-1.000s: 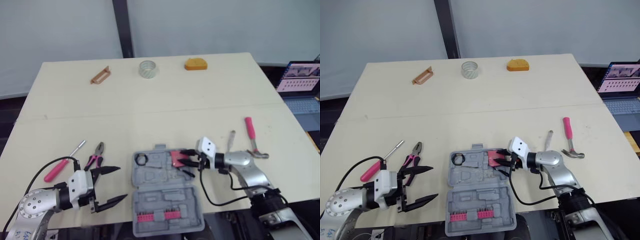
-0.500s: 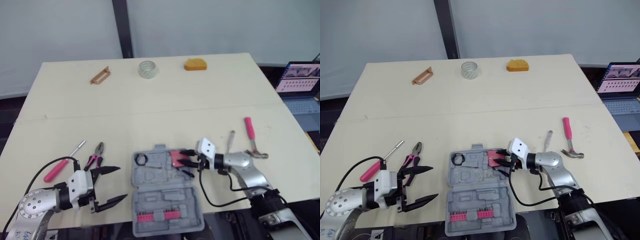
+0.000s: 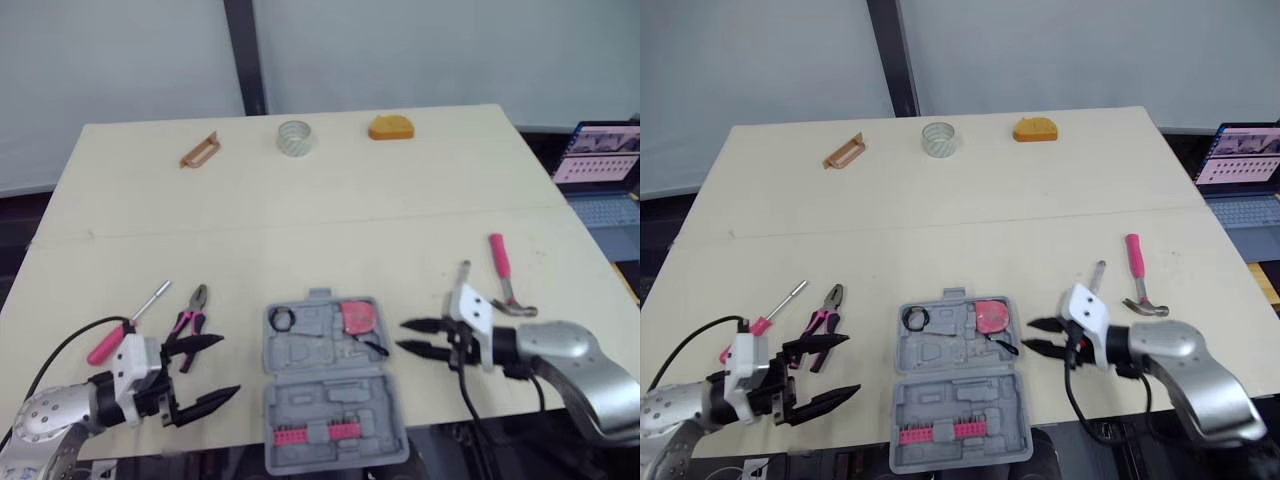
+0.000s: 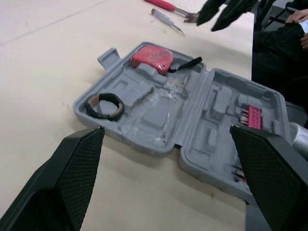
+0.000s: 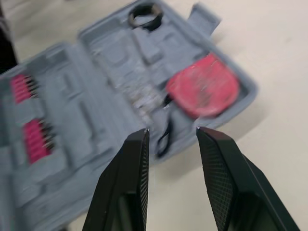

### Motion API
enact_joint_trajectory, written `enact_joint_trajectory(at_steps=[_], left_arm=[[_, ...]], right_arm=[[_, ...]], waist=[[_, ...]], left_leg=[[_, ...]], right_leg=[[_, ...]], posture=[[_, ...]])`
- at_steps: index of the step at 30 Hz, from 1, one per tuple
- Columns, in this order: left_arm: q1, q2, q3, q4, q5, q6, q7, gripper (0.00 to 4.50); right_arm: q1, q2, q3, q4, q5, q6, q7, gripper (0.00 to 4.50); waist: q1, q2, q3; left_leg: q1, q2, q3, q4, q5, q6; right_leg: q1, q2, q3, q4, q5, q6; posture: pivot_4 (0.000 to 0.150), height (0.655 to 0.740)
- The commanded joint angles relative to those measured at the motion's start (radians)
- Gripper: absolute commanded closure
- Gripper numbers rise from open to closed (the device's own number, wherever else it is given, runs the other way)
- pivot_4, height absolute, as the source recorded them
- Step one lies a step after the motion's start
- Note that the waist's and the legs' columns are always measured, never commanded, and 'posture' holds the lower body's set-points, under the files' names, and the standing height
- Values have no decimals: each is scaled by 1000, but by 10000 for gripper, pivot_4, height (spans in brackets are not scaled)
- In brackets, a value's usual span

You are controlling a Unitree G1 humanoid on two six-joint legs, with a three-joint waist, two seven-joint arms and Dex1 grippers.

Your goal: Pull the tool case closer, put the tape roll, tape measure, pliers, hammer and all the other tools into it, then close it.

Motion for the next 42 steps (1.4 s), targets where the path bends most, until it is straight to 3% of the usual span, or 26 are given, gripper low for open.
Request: enact_joint_trajectory(at_steps=[1, 4, 5, 9, 22, 31, 37, 42], left_arm=[[60, -25, 40, -39, -18, -2, 8, 0], [102, -44, 47, -51, -2, -7, 17, 0], [120, -52, 48, -54, 5, -19, 15, 0], [200, -95, 71, -55, 47, -123, -4, 0], [180, -52, 97, -110, 19, -55, 22, 0], [194, -76, 78, -175, 24, -43, 33, 0], [153, -95, 44, -120, 54, -72, 34, 0], [53, -115, 27, -126, 35, 42, 160, 0]], right_arm=[[94, -28, -95, -73, 43, 4, 7, 15681], [161, -27, -124, -65, 25, -43, 1, 1085], [178, -21, -135, -55, 17, -65, -3, 476], [263, -21, -158, -37, -6, -123, 6, 476], [280, -25, -132, 9, -28, -192, 14, 476], [273, -15, -127, 14, -29, -203, 5, 476], [269, -6, -127, 17, -30, -216, -3, 476], [236, 1, -161, -24, -28, -273, 5, 476]], waist=[[4, 0, 0], [14, -1, 0], [16, -1, 0], [18, -1, 0], [18, -2, 0], [18, -2, 0], [19, -2, 0], [20, -2, 0]], left_leg=[[0, 0, 0, 0, 0, 0], [1, 0, 0, 1, 0, 0], [1, 0, 0, 1, 0, 0], [0, 0, 0, 1, -1, 0], [1, 0, 0, 2, -1, 1], [1, 0, 0, 2, -1, 1], [1, 0, 0, 2, -1, 1], [1, 0, 0, 3, -1, 1]], right_leg=[[0, 0, 0, 0, 0, 0], [1, 0, 0, 0, 0, 0], [1, 0, 0, 0, 0, 0], [1, 0, 0, -1, 0, 0], [1, 0, 0, 0, 0, 0], [1, 0, 0, 0, 0, 0], [1, 0, 0, 0, 0, 0], [2, 0, 0, 0, 0, 0]], posture=[[1500, 7400], [1500, 7400], [1500, 7400], [1500, 7400], [1500, 7400], [1500, 7400], [1500, 7400], [1500, 7400]])
